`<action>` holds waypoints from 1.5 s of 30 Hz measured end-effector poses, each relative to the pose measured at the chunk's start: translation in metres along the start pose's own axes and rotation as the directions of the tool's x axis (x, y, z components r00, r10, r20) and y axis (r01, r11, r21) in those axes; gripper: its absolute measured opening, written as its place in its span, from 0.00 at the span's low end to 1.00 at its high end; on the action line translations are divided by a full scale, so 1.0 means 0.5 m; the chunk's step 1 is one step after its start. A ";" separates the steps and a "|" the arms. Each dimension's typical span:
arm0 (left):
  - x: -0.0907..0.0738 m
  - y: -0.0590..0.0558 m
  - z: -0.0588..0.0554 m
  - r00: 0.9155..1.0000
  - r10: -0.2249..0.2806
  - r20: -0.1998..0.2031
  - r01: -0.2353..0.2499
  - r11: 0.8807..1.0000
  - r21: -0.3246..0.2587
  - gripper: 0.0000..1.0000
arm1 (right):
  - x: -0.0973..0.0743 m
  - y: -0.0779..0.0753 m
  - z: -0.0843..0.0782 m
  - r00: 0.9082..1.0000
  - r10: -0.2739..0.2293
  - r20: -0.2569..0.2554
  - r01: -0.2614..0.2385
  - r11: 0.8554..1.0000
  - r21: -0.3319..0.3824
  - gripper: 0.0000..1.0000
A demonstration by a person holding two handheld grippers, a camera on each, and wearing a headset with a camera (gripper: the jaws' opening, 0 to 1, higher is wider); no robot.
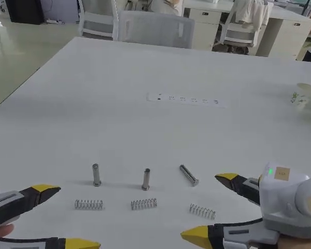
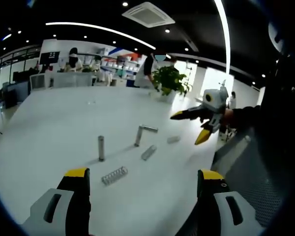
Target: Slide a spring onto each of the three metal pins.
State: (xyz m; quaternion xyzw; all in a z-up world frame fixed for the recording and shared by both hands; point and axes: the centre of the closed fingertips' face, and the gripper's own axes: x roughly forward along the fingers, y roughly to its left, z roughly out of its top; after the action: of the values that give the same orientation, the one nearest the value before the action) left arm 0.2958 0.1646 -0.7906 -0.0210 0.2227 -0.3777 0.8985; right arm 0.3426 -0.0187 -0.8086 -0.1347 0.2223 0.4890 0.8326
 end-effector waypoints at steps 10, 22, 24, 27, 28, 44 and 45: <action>0.004 -0.003 0.006 1.000 -0.007 0.002 0.007 1.000 0.004 0.86 | -0.003 -0.004 0.001 1.000 -0.008 0.000 0.008 1.000 0.003 0.90; 0.003 -0.003 0.010 1.000 -0.005 0.011 0.005 1.000 0.006 0.86 | -0.005 -0.006 0.002 1.000 -0.016 -0.001 0.016 1.000 0.003 0.89; 0.003 -0.004 0.010 1.000 -0.004 0.013 0.004 1.000 0.004 0.86 | -0.005 -0.006 0.002 1.000 -0.015 -0.001 0.015 1.000 0.003 0.89; 0.003 -0.005 0.010 1.000 -0.004 0.013 0.004 1.000 0.005 0.86 | -0.005 -0.006 0.002 1.000 -0.015 -0.002 0.015 1.000 0.002 0.88; 0.003 -0.006 0.011 1.000 -0.004 0.012 0.004 1.000 0.005 0.86 | -0.005 -0.006 0.002 1.000 -0.015 -0.001 0.015 1.000 0.002 0.88; 0.003 -0.013 0.033 1.000 -0.007 0.030 0.006 1.000 0.029 0.85 | -0.019 -0.031 0.041 0.997 -0.070 0.036 0.070 0.998 -0.004 0.80; 0.002 -0.014 0.037 0.999 -0.006 0.034 0.005 1.000 0.031 0.85 | -0.020 -0.034 0.050 0.996 -0.076 0.042 0.077 0.997 -0.001 0.79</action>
State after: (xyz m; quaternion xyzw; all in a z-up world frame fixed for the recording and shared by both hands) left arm 0.2996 0.1566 -0.7730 -0.0142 0.2013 -0.3830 0.9014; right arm 0.3593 -0.0237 -0.7818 -0.1339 0.1986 0.4599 0.8551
